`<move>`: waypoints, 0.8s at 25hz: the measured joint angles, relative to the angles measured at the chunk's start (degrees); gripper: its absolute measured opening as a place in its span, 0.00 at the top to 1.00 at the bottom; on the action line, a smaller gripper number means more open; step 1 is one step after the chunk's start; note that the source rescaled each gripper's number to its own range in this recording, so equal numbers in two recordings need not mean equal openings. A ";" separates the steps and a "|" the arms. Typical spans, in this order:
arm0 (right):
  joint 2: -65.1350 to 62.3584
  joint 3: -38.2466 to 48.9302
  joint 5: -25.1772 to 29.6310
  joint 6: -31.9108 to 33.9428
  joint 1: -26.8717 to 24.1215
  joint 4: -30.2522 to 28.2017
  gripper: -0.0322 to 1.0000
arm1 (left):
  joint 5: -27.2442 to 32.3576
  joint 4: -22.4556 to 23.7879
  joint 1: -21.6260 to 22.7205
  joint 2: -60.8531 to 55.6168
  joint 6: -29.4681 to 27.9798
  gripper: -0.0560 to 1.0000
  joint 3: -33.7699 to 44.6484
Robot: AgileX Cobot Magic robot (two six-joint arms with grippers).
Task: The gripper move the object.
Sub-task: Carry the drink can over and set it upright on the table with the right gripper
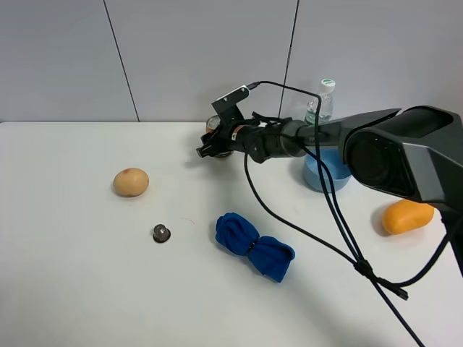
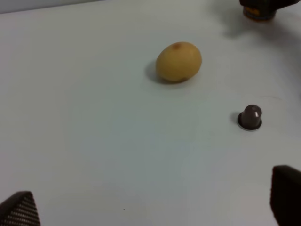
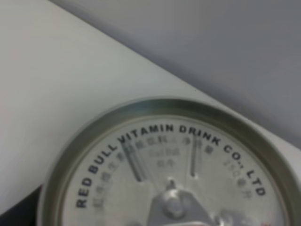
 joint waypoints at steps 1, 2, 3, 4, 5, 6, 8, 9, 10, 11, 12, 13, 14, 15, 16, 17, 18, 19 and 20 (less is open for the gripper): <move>-0.81 0.00 1.60 -0.03 0.00 -0.15 0.96 | 0.00 0.00 0.00 0.00 0.00 0.00 0.00; -1.75 0.00 3.09 -0.03 0.00 -0.15 0.96 | 0.00 0.00 0.00 0.00 0.00 0.00 0.00; -2.66 0.00 4.31 -0.03 0.00 -0.15 0.96 | 0.00 0.00 0.00 0.00 0.00 0.00 0.00; -3.88 0.00 5.47 -0.03 0.00 -0.15 0.96 | 0.00 0.00 0.00 0.00 0.00 0.00 0.00; -5.24 0.00 6.71 -0.03 0.00 -0.15 0.96 | 0.00 0.00 0.00 0.00 0.00 0.00 0.00; -6.58 0.00 7.83 -0.03 0.00 -0.15 0.96 | 0.00 0.00 0.00 0.00 0.00 0.00 0.00; -9.22 0.00 10.85 -0.03 0.00 -0.15 0.96 | 0.00 0.00 0.00 0.00 0.00 0.00 0.00; -10.71 0.00 12.57 -0.03 0.00 -0.15 0.96 | 0.00 0.00 0.00 0.00 0.00 0.00 0.00; -11.86 0.00 14.36 -0.03 0.00 -0.15 0.96 | 0.00 0.00 0.00 0.00 0.00 0.00 0.00; -13.17 0.00 16.70 -0.03 0.00 -0.15 0.97 | 0.00 0.00 0.00 0.00 0.00 0.00 0.00; -14.48 0.00 19.16 -0.03 0.00 -0.15 0.96 | 0.00 0.00 0.00 0.00 0.00 0.00 0.00; -15.79 0.00 21.81 -0.03 0.00 -0.15 0.96 | 0.00 0.00 0.00 0.00 0.00 0.00 0.00; -16.81 0.00 24.07 -0.03 0.00 -0.15 0.96 | 0.00 0.00 0.00 0.00 0.00 0.00 0.00; -18.04 0.00 26.85 -0.03 0.00 -0.15 0.96 | 0.00 0.00 0.00 0.00 0.00 0.00 0.00; -19.25 0.00 29.53 -0.03 0.00 -0.15 0.96 | 0.00 0.00 0.00 0.00 0.00 0.00 0.00; -20.36 0.00 31.66 -0.03 0.00 -0.15 0.96 | 0.00 0.00 0.00 0.00 0.00 0.00 0.00; -21.68 0.00 34.21 -0.03 0.00 -0.15 0.96 | 0.00 0.00 0.00 0.00 0.00 0.00 0.00; -23.02 0.00 36.47 -0.03 0.00 -0.15 0.96 | 0.00 0.00 0.00 0.00 0.00 0.00 0.00; -24.39 0.00 38.54 -0.03 0.00 -0.15 0.96 | 0.00 0.00 0.00 0.00 0.00 0.00 0.00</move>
